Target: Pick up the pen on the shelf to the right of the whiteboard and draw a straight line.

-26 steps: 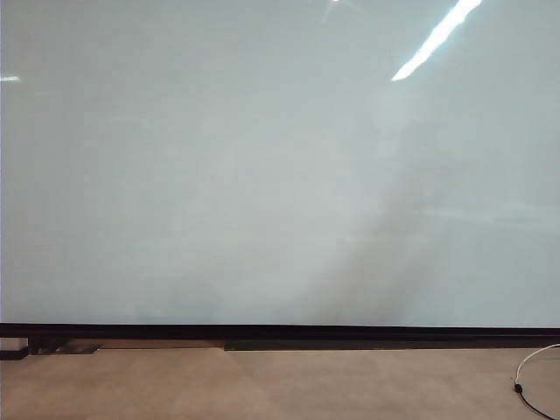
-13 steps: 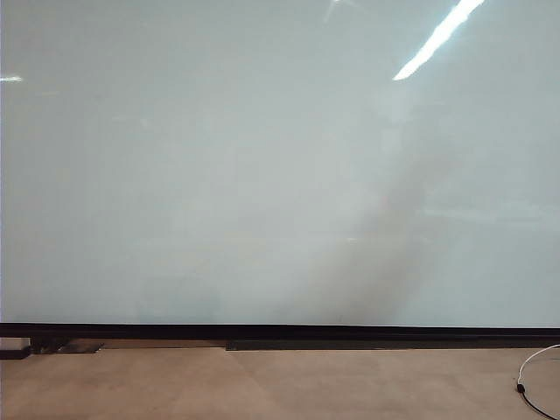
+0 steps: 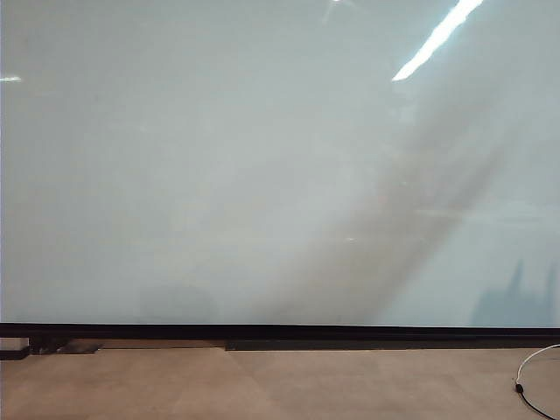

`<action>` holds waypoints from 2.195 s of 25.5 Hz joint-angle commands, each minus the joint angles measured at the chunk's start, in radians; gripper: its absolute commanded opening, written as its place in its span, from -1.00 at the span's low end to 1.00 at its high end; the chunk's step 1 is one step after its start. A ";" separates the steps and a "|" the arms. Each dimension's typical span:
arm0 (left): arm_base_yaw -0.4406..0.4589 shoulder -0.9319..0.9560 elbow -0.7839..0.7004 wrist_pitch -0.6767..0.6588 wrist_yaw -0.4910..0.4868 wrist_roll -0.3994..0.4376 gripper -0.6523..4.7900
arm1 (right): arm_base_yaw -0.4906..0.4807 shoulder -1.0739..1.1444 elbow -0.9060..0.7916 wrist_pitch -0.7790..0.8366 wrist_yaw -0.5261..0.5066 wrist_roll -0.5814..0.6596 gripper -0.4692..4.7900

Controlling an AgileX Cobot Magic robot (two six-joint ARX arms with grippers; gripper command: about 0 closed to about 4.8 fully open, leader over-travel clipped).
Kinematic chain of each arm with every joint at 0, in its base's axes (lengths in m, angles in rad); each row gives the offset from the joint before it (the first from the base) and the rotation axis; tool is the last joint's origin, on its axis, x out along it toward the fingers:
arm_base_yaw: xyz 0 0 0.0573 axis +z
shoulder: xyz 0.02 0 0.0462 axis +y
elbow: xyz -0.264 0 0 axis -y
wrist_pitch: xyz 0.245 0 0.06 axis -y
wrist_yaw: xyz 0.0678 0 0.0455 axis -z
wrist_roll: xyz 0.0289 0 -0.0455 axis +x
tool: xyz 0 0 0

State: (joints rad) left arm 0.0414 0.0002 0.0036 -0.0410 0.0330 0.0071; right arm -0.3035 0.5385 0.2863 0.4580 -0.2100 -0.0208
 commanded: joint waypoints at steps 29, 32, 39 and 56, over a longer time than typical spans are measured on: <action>-0.001 0.000 0.003 0.008 0.035 0.023 -0.78 | -0.459 1.209 0.304 0.896 -0.631 0.250 0.55; -0.001 0.000 0.003 -0.011 0.035 0.027 -0.78 | -0.459 1.278 0.357 0.869 -0.639 0.206 0.59; -0.001 0.000 0.003 -0.040 0.042 0.047 -0.78 | -0.396 1.395 0.470 0.773 -0.688 0.018 0.62; -0.001 0.000 0.003 -0.040 0.061 0.071 -0.78 | -0.366 1.553 0.517 0.933 -0.571 0.046 0.56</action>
State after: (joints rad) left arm 0.0410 0.0002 0.0036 -0.0902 0.0799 0.0750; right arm -0.6682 2.0838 0.7876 1.3384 -0.7818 -0.0296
